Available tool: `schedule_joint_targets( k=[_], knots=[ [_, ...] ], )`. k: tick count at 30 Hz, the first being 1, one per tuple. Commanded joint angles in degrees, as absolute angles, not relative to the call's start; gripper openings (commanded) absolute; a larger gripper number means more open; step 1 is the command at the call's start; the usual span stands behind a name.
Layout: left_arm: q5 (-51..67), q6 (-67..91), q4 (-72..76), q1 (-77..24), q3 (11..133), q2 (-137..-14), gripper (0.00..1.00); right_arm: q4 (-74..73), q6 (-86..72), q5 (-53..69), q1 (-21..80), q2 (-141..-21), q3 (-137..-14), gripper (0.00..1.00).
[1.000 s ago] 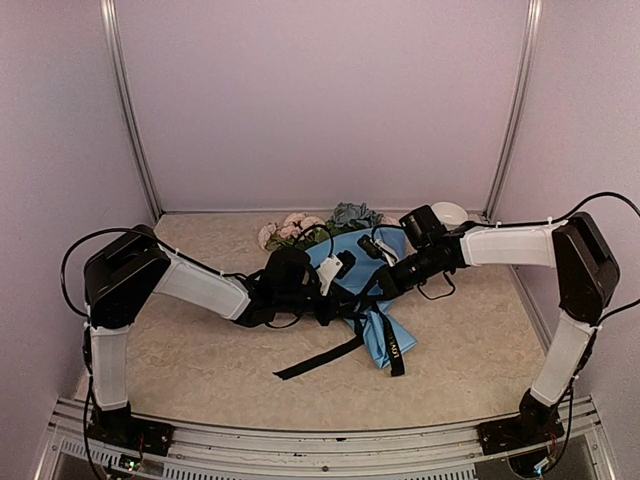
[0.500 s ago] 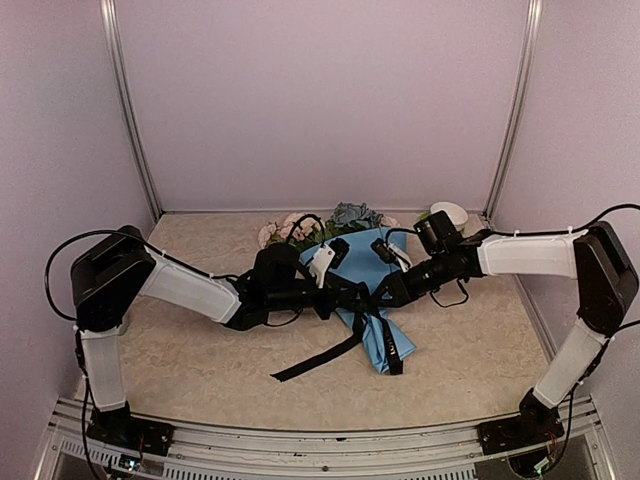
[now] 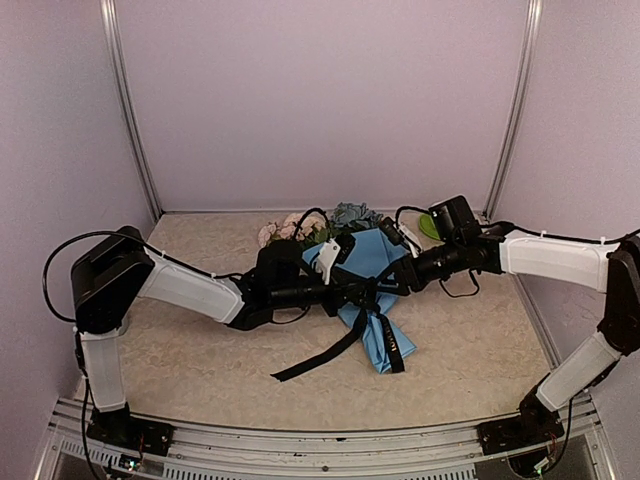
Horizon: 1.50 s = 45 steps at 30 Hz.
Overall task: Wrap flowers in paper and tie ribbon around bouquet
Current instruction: Cross the half-tied ribbon over the folded bouquet.
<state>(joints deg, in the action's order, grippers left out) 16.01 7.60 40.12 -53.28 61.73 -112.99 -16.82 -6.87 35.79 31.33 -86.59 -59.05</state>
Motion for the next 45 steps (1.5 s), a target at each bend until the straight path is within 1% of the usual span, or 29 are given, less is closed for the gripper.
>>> schedule_joint_targets(
  k=[1,7,10,14,16,17,20,24,25,27,28,29,30,31,33,36,39,45],
  knots=[
    [16.71,8.62,43.16,-53.96,63.98,-113.21,0.02,-13.76,-5.24,37.87,30.72,-86.05,-60.26,0.49],
    [16.79,9.6,43.33,-54.03,63.51,-113.89,0.02,-10.78,-6.55,39.2,30.76,-87.94,-57.76,0.48],
    [16.24,9.63,43.46,-54.14,63.61,-114.1,0.03,-8.93,-7.6,40.13,30.76,-88.11,-56.69,0.4],
    [15.83,9.44,43.38,-54.14,63.95,-114.33,0.03,-7.53,-8.64,40.01,30.76,-88.05,-54.75,0.42],
    [15.74,9.24,42.97,-54.14,64.2,-114.56,0.03,-6.81,-9.29,40.16,30.85,-88.42,-53.82,0.4],
    [15.76,9.23,42.9,-54.13,64.3,-114.6,0.03,-6.42,-9.62,40.17,30.85,-88.62,-53.53,0.37],
    [15.82,9.25,42.82,-54.14,64.17,-114.57,0.03,-5.11,-10.46,41.05,30.94,-89.09,-53.45,0.2],
    [15.67,8.99,42.57,-54.14,64.05,-114.44,0.03,-4.37,-10.83,42.6,30.94,-89.52,-53.61,0.03],
    [15.67,8.97,42.47,-54.14,63.95,-114.36,0.03,-4.49,-10.87,42.78,30.94,-89.63,-53.74,0.0],
    [15.52,8.8,42.2,-54.06,63.68,-114.05,0.04,-5.7,-10.36,42.07,30.94,-89.61,-54.15,0.0],
    [15.42,8.67,41.86,-53.99,63.54,-113.88,0.07,-6.74,-10.17,41.4,30.82,-89.19,-54.27,0.0],
    [15.28,8.54,41.12,-53.82,63.49,-113.6,0.19,-7.36,-9.97,40.79,30.58,-88.78,-54.41,0.0],
    [14.62,8.35,40.19,-53.63,63.21,-113.12,0.35,-7.79,-9.87,40.33,30.28,-88.35,-54.53,0.0],
    [13.85,8.05,39.42,-53.35,62.63,-112.4,0.47,-8.39,-9.78,40.12,29.98,-88.04,-54.72,0.0],
    [12.95,7.27,38.78,-52.17,60.49,-110.04,0.58,-9.79,-9.32,39.96,29.63,-87.87,-55.27,0.0],
    [13.5,4.47,36.69,-50.32,57.54,-106.11,0.66,-10.32,-9.59,39.38,29.32,-88.09,-55.21,0.0],
    [12.92,-0.32,30.01,-49.39,57.88,-103.55,0.67,-10.64,-10.15,38.39,28.49,-88.52,-55.61,0.0],
    [9.0,-7.02,16.89,-46.83,59.31,-105.73,0.68,-10.82,-10.95,40.04,27.2,-88.49,-56.85,0.0]
  ],
)
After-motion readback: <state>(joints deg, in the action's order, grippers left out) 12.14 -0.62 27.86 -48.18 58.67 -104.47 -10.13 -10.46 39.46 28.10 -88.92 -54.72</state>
